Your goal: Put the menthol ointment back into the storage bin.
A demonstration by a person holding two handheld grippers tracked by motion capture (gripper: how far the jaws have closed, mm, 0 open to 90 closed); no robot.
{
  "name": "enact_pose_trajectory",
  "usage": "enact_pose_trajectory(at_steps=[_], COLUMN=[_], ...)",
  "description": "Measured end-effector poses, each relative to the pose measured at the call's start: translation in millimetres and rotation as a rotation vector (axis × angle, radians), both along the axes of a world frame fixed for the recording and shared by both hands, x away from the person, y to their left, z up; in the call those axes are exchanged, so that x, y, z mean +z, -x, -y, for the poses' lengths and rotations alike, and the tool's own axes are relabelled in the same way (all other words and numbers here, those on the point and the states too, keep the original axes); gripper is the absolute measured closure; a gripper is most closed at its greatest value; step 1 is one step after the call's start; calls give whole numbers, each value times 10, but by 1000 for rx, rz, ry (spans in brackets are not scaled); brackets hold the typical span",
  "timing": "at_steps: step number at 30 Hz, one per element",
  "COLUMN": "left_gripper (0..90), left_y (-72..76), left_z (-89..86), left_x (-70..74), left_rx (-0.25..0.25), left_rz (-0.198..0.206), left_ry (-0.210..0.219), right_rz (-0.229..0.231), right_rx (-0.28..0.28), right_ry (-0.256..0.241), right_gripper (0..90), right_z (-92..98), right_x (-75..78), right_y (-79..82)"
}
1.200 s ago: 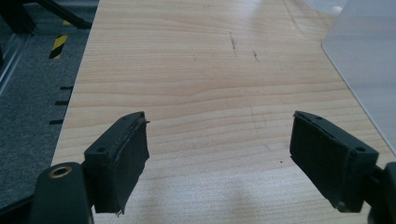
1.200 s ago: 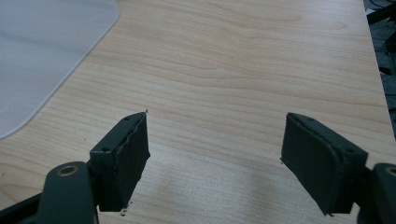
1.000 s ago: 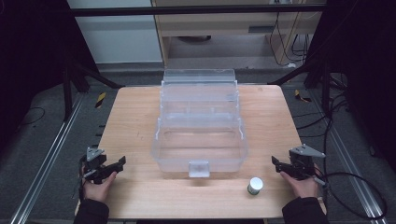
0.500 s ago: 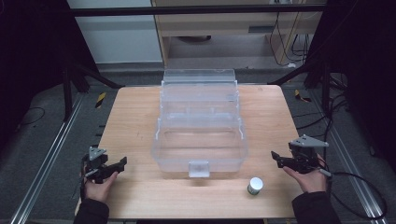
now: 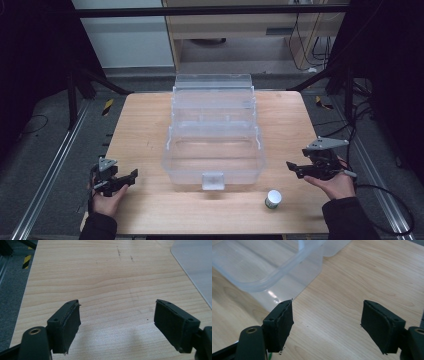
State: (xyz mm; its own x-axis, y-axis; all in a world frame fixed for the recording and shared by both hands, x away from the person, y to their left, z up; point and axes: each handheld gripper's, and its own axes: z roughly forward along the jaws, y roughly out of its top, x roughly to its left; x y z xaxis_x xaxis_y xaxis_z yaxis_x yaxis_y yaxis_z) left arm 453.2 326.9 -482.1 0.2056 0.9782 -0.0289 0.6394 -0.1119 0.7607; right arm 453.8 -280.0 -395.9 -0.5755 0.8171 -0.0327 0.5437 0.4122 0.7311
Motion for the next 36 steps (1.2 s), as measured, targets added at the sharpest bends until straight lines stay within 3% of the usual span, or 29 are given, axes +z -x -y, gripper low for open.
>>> enact_pose_trajectory(at_steps=[5, 7, 19, 28, 36], left_gripper=[206, 207, 206, 207, 207], left_y=[-1, -1, -10, -11, -14], left_z=[5, 7, 17, 36, 36], left_x=[-2, -3, -15, -21, -23], left_rx=[-3, -4, -16, -22, -22], left_rz=[-2, -4, -14, -19, -23], left_ry=[-5, -7, -18, -28, -28], right_rz=[-27, -42, -138, -231, -267], right_rx=[56, 120, 265, 356, 414], right_ry=[35, 76, 187, 262, 305], right_gripper=[265, 274, 320, 324, 319], right_z=[-77, -152, -397, -534, -644], right_x=[60, 102, 208, 146, 62], right_y=[9, 21, 66, 110, 154])
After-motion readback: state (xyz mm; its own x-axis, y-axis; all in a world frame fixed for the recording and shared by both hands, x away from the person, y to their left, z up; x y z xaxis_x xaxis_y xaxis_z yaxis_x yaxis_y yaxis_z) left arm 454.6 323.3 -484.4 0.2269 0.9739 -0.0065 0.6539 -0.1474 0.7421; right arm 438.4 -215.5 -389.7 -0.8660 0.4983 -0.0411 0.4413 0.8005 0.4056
